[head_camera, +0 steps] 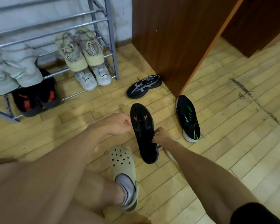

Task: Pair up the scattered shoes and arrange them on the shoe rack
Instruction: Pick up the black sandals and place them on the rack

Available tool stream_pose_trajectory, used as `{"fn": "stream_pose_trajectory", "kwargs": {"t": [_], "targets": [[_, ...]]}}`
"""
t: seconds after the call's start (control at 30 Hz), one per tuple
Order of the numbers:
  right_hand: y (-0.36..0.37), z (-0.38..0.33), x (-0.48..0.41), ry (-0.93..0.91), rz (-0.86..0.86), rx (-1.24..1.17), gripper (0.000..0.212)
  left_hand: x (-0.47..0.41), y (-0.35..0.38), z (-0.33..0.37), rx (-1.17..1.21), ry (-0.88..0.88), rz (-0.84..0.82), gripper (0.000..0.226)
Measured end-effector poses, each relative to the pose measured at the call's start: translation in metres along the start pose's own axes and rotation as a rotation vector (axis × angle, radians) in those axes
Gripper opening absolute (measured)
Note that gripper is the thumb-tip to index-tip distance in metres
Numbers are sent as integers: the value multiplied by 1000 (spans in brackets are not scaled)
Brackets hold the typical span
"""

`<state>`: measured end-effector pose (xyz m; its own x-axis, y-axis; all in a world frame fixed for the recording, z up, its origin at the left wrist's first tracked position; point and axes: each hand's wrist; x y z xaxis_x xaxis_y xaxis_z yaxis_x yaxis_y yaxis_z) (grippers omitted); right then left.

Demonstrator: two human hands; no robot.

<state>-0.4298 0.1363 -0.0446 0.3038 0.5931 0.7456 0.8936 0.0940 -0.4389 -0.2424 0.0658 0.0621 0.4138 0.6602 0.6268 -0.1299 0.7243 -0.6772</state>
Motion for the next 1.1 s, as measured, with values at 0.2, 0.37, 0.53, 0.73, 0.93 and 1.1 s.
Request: {"fn": "stream_pose_trajectory", "kwargs": {"t": [0.2, 0.37, 0.53, 0.73, 0.93, 1.1], "targets": [[-24, -86, 36, -312, 81, 76, 35, 38, -39, 0, 68, 21, 126, 17], [-20, -185, 87, -588, 158, 271, 31, 101, -105, -38, 1, -16, 258, 11], [38, -279, 155, -847, 147, 429, 36, 193, -140, -110, 73, -219, 500, 40], [144, -338, 239, -1089, 77, 808, 33, 296, -116, -220, 282, -478, 680, 34], [257, -340, 278, -1158, -99, 1010, 18, 346, -35, -319, 579, -688, 665, 48], [343, -313, 270, -1076, -274, 1056, 22, 344, 39, -371, 770, -759, 553, 29]]}}
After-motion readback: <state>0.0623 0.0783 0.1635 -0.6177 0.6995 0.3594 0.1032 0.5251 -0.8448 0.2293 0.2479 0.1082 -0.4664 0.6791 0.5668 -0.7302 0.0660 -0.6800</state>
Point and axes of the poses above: each hand's wrist, its own x-axis away from the middle knuckle, its own y-axis out of the palm, z = x × y, and after that the axes turned 6 degrees about -x, right-handed
